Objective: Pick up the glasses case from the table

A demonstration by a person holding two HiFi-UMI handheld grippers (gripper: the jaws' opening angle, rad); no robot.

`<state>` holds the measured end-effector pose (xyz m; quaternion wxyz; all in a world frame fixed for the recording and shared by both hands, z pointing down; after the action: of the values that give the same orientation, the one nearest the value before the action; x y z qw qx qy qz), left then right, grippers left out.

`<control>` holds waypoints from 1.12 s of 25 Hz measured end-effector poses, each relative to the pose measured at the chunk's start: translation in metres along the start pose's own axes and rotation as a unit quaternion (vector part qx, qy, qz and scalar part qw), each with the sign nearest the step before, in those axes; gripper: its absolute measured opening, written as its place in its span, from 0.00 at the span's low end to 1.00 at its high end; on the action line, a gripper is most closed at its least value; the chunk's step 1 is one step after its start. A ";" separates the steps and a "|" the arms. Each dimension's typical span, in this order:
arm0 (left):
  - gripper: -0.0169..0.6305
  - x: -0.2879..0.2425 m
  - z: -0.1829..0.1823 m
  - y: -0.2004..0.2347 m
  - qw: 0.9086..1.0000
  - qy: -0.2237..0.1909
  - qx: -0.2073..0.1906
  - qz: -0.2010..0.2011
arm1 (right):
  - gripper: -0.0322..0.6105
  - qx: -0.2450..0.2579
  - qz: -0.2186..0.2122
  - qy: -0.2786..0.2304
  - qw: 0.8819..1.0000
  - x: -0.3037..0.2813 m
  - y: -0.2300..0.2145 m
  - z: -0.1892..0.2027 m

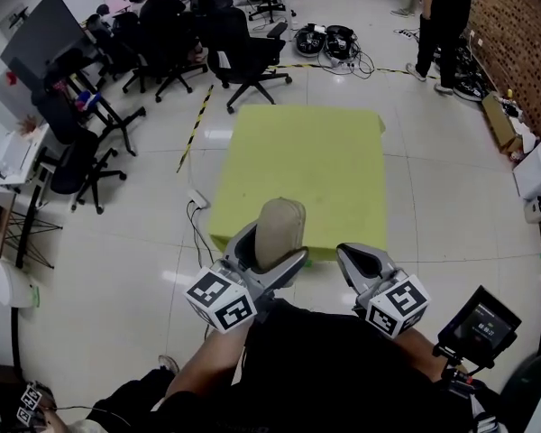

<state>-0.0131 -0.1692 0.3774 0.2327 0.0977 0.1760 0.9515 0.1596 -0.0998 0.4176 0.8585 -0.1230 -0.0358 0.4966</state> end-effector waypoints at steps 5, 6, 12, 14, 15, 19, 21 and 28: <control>0.70 0.010 -0.010 0.004 1.000 0.001 0.001 -0.015 | 0.05 -0.003 -0.008 0.005 1.000 -0.008 0.006 -0.004; 0.70 0.011 -0.010 0.005 1.000 0.003 0.001 -0.015 | 0.05 -0.004 -0.007 0.005 1.000 -0.009 0.007 -0.004; 0.70 0.014 -0.023 0.012 1.000 0.001 -0.003 -0.008 | 0.05 -0.006 -0.001 0.005 1.000 -0.019 0.015 -0.007; 0.70 0.016 -0.026 0.017 1.000 0.002 -0.004 -0.002 | 0.05 -0.006 0.002 0.005 1.000 -0.025 0.018 -0.006; 0.70 0.017 -0.026 0.021 1.000 0.005 -0.002 0.002 | 0.05 -0.006 0.006 0.005 1.000 -0.028 0.019 -0.005; 0.70 0.014 -0.034 0.033 1.000 0.019 0.007 0.018 | 0.05 -0.012 0.025 0.004 1.000 -0.039 0.021 -0.013; 0.70 0.016 -0.037 0.038 0.999 0.021 0.009 0.028 | 0.05 -0.016 0.037 0.002 0.999 -0.043 0.025 -0.012; 0.70 0.033 -0.043 0.056 0.997 0.034 0.006 0.071 | 0.05 -0.019 0.087 -0.015 0.996 -0.050 0.054 0.000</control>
<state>-0.0758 -0.2125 0.3627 0.1576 0.0791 0.1817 0.9674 0.0892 -0.1173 0.4079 0.8091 -0.1343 -0.0469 0.5702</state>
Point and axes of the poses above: the fingertips, and each gripper's own axes: x backward along the fingers, y to its left, z out of its underside, the point moved 6 cm from there along x, backward along the fingers, and after that the axes turned 7 degrees about -y, right-handed, at the moved point
